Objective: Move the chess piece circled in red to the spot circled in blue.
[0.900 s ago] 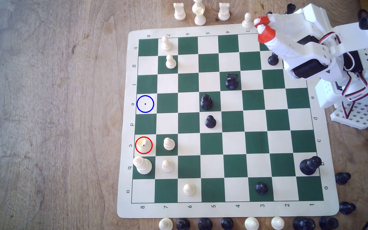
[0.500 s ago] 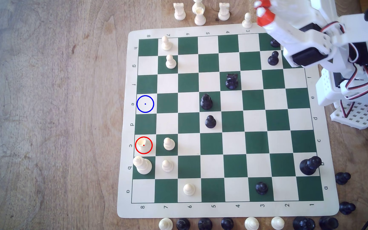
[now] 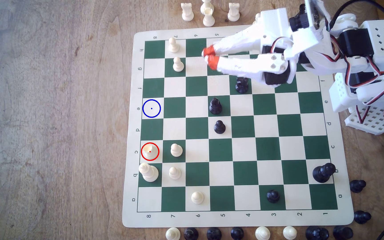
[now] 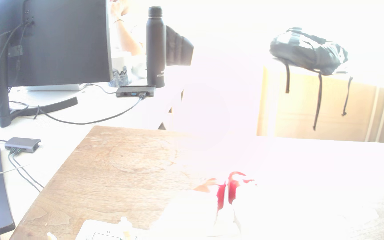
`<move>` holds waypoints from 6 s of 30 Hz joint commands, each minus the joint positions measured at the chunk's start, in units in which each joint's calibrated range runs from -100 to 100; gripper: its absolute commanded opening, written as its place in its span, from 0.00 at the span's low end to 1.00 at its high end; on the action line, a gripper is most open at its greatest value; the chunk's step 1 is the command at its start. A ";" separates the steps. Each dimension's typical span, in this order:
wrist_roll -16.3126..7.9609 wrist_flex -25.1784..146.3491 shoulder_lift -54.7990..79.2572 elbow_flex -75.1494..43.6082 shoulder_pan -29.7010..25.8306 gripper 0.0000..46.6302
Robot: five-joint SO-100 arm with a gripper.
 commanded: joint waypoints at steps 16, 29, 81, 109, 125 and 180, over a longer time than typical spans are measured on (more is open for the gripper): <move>-0.20 8.81 35.27 -32.11 -3.82 0.15; 2.39 16.84 51.83 -45.26 -2.34 0.17; -1.17 15.94 85.95 -71.18 -5.94 0.31; -1.66 15.37 88.67 -73.90 -6.09 0.17; -3.57 20.61 87.05 -79.53 -5.78 0.07; -2.39 15.37 87.22 -70.19 3.53 0.04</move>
